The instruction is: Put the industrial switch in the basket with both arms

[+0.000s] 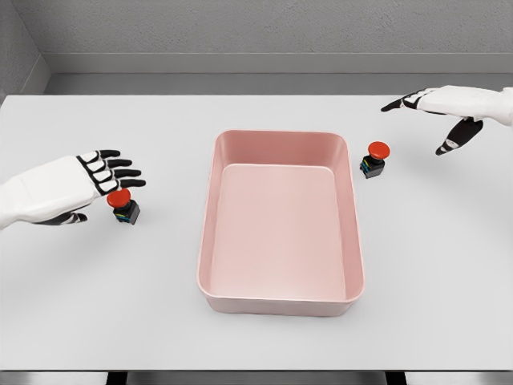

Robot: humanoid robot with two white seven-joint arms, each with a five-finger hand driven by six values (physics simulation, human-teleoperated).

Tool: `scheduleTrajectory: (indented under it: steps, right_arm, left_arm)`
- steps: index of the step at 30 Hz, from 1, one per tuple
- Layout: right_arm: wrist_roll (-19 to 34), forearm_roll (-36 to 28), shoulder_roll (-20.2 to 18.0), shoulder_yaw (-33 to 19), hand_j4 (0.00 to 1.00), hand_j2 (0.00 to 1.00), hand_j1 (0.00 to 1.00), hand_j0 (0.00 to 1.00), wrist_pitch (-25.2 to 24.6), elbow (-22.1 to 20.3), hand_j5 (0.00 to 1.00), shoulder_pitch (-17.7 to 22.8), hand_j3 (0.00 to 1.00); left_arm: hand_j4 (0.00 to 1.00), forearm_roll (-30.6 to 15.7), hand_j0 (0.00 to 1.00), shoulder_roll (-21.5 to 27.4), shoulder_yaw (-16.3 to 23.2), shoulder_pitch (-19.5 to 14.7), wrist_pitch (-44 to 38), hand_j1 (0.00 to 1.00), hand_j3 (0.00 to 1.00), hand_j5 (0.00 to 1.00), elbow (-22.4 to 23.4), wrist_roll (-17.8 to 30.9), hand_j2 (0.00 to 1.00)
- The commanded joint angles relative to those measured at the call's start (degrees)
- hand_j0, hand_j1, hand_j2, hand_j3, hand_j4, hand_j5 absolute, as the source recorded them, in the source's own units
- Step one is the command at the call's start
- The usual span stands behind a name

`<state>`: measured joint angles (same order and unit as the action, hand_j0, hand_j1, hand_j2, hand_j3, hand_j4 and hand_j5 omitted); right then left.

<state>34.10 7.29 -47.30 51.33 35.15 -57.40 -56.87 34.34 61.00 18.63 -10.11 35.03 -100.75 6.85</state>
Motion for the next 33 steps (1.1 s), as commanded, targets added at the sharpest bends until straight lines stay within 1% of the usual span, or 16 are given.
scheduleTrajectory:
  steps: [1, 2, 5, 8, 9, 11, 12, 14, 16, 20, 22, 24, 25, 27, 30, 33]
  right_arm:
    - [-0.08, -0.34, -0.07, -0.09, 1.00, 1.00, 1.00, 1.00, -0.15, -0.26, 1.00, 0.00, 1.00]
    - [-0.08, -0.34, -0.07, -0.09, 1.00, 1.00, 1.00, 1.00, -0.15, -0.26, 1.00, -0.09, 1.00]
    - [0.09, -0.34, -0.07, -0.18, 1.00, 1.00, 1.00, 1.00, -0.15, 0.01, 1.00, -0.09, 1.00]
    - [0.01, -0.34, -0.07, -0.09, 1.00, 1.00, 1.00, 1.00, -0.15, 0.27, 1.00, 0.00, 1.00]
    - [-0.52, -0.34, -0.07, -0.27, 1.00, 1.00, 1.00, 1.00, -0.15, 0.36, 1.00, 0.09, 1.00]
    - [-5.79, -0.34, -0.07, -0.18, 1.00, 1.00, 1.00, 1.00, -0.15, 0.45, 1.00, 0.26, 1.00]
    - [-7.11, -0.34, 0.02, -0.18, 1.00, 1.00, 1.00, 1.00, -0.15, 0.45, 1.00, 0.79, 1.00]
    - [-7.55, -0.43, 0.19, 0.17, 1.00, 1.00, 1.00, 1.00, -0.15, 0.45, 1.00, 1.49, 1.00]
    - [-7.55, -0.43, 0.89, 0.17, 1.00, 1.00, 1.00, 1.00, -0.15, 0.45, 1.00, 2.81, 1.00]
    - [-7.47, -0.34, 2.56, 0.43, 1.00, 1.00, 1.00, 1.00, -0.15, 0.36, 1.00, 3.60, 1.00]
    - [-7.47, -0.25, 2.65, 1.40, 1.00, 1.00, 1.00, 1.00, -0.15, 0.45, 1.00, 3.60, 1.00]
    - [-7.47, -0.25, 3.80, 1.49, 1.00, 1.00, 1.00, 1.00, -0.15, 0.71, 1.00, 3.60, 1.00]
    - [-7.47, -0.25, 3.80, 1.58, 1.00, 1.00, 1.00, 1.00, -0.15, 0.71, 1.00, 3.60, 1.00]
    - [-7.47, -0.25, 3.97, 1.66, 0.98, 0.98, 0.98, 0.98, -0.15, 0.97, 0.98, 3.60, 0.98]
    - [-7.38, -0.17, 6.34, 2.46, 0.97, 0.97, 0.97, 0.97, -0.15, 3.52, 0.97, 3.34, 0.97]
    - [-7.38, -0.08, 7.05, 2.46, 0.97, 0.97, 0.97, 0.97, -0.15, 4.58, 0.97, 3.25, 0.97]
  left_arm:
    - [1.00, 3.10, 1.00, -0.01, 0.00, 0.00, -0.03, 1.00, 1.00, 1.00, -0.24, 0.00, 1.00]
    - [1.00, 3.98, 1.00, -0.01, 0.00, 0.00, -0.03, 1.00, 1.00, 1.00, -0.24, 0.00, 1.00]
    - [1.00, 4.24, 1.00, -0.09, 0.09, -0.61, -0.03, 1.00, 1.00, 1.00, -0.15, 0.00, 1.00]
    - [1.00, 4.42, 1.00, -3.08, 2.37, -2.20, -0.03, 1.00, 1.00, 1.00, 0.64, 0.44, 1.00]
    - [1.00, 4.33, 1.00, -4.49, 2.46, -2.29, -0.03, 1.00, 1.00, 1.00, 0.82, 2.20, 1.00]
    - [1.00, 4.42, 1.00, -5.72, 2.55, -2.37, -0.03, 1.00, 1.00, 1.00, 2.22, 2.73, 1.00]
    - [1.00, 4.42, 1.00, -6.07, 3.07, -3.25, -0.03, 1.00, 1.00, 1.00, 3.02, 2.73, 1.00]
    - [1.00, 4.51, 1.00, -6.33, 6.77, -5.45, -0.03, 1.00, 1.00, 1.00, 5.21, 2.82, 1.00]
    - [1.00, 4.51, 1.00, -6.33, 6.95, -5.54, -0.03, 1.00, 1.00, 1.00, 5.21, 2.82, 1.00]
    - [1.00, 4.42, 1.00, -6.25, 7.03, -5.45, -0.03, 1.00, 1.00, 1.00, 5.56, 2.73, 1.00]
    - [1.00, 3.89, 1.00, -6.25, 7.12, -5.45, -0.03, 1.00, 1.00, 1.00, 6.00, 2.73, 1.00]
    - [1.00, 4.07, 1.00, -6.33, 7.12, -5.54, -0.03, 1.00, 1.00, 1.00, 6.62, 2.73, 1.00]
    - [1.00, 4.24, 1.00, -7.04, 7.12, -5.54, -0.03, 1.00, 1.00, 1.00, 7.15, 2.73, 1.00]
    - [1.00, 4.42, 1.00, -7.39, 7.12, -5.71, -0.03, 1.00, 1.00, 1.00, 7.94, 2.73, 1.00]
    - [1.00, 4.42, 1.00, -7.48, 7.12, -5.89, -0.03, 1.00, 1.00, 1.00, 9.43, 2.73, 1.00]
    - [1.00, 4.42, 1.00, -7.65, 7.12, -5.89, -0.03, 1.00, 1.00, 1.00, 10.31, 2.64, 1.00]
